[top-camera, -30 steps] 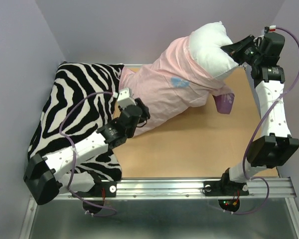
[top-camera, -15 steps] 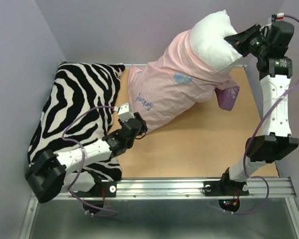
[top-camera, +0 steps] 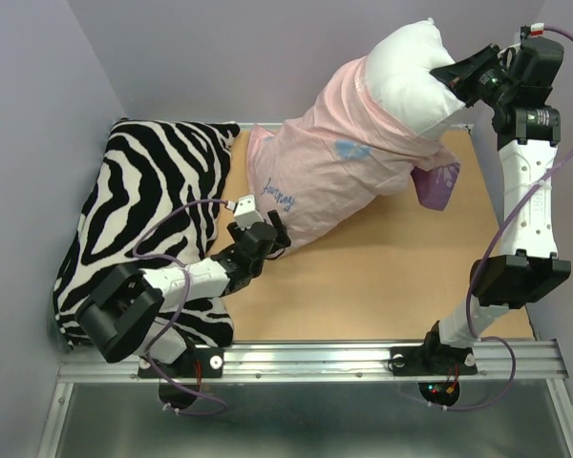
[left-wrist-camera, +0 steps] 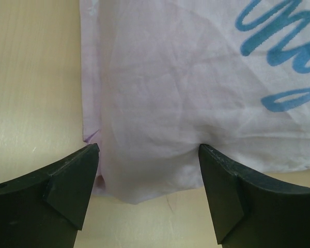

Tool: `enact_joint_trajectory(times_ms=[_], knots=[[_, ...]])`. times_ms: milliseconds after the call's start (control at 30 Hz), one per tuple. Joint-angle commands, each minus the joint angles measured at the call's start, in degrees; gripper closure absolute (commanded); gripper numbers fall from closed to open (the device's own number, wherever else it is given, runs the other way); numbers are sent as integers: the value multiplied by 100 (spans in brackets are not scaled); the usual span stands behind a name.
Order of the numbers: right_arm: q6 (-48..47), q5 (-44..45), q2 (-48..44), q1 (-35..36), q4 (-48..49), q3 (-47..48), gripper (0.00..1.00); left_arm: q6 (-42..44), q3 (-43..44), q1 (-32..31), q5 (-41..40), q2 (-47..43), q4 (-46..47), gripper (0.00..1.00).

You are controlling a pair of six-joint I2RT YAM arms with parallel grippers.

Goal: Remove the pillowcase from the pillow

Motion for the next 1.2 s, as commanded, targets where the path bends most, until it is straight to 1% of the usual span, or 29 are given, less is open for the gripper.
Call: enact_joint_trajectory(times_ms=[0, 100, 167, 200, 233, 267, 300, 333, 367, 433, 500, 533, 600, 633, 733, 800, 900, 967, 1100, 1167], knots=[[27, -118, -100, -16, 648, 655, 99, 270, -56, 196, 162, 109, 571, 11], [27, -101, -108, -16, 630, 664, 100, 445, -47, 232, 399, 293, 747, 13], [18, -110, -82, -16, 621, 690, 100, 489, -47, 267, 636, 425, 861, 19], [18, -101, -82, -16, 613, 708, 99, 516, -56, 267, 724, 460, 896, 24], [18, -84, -65, -16, 604, 769, 100, 507, -47, 267, 821, 548, 897, 41], [18, -83, -21, -16, 595, 813, 99, 481, -56, 275, 856, 592, 879, 49], [18, -83, 6, -25, 595, 875, 100, 403, -65, 284, 892, 610, 844, 61], [18, -75, 23, -16, 569, 945, 99, 289, -47, 302, 901, 688, 644, 68], [27, -83, 84, -16, 560, 1111, 99, 227, -38, 337, 918, 724, 546, 73], [27, -57, 120, -16, 534, 1270, 100, 25, -30, 372, 927, 829, 379, 80], [35, 48, 120, -16, 534, 1446, 100, -125, -12, 407, 831, 917, 168, 81], [35, 196, 94, -16, 533, 1516, 99, -291, 49, 425, 726, 1031, -41, 90], [35, 364, 94, -25, 525, 1822, 100, -459, 137, 521, 707, 1189, -254, 97], [70, 469, 120, -60, 533, 1937, 99, -555, 224, 635, 786, 1355, -350, 100], [263, 532, 208, -121, 542, 2368, 99, -723, 357, 767, 848, 1532, -457, 100], [273, 803, 173, -148, 560, 2492, 99, -872, 375, 898, 865, 1603, -439, 100], [273, 1094, -11, -244, 647, 2519, 99, -934, 419, 1110, 1058, 1682, -378, 100], [334, 1235, -90, -350, 744, 2624, 99, -899, 550, 1373, 1260, 1857, -377, 100], [510, 1393, -204, -420, 920, 2747, 99, -864, 787, 1699, 1305, 2025, -535, 100], [484, 1611, -301, -421, 1016, 2695, 100, -838, 927, 1804, 1279, 2104, -675, 100]])
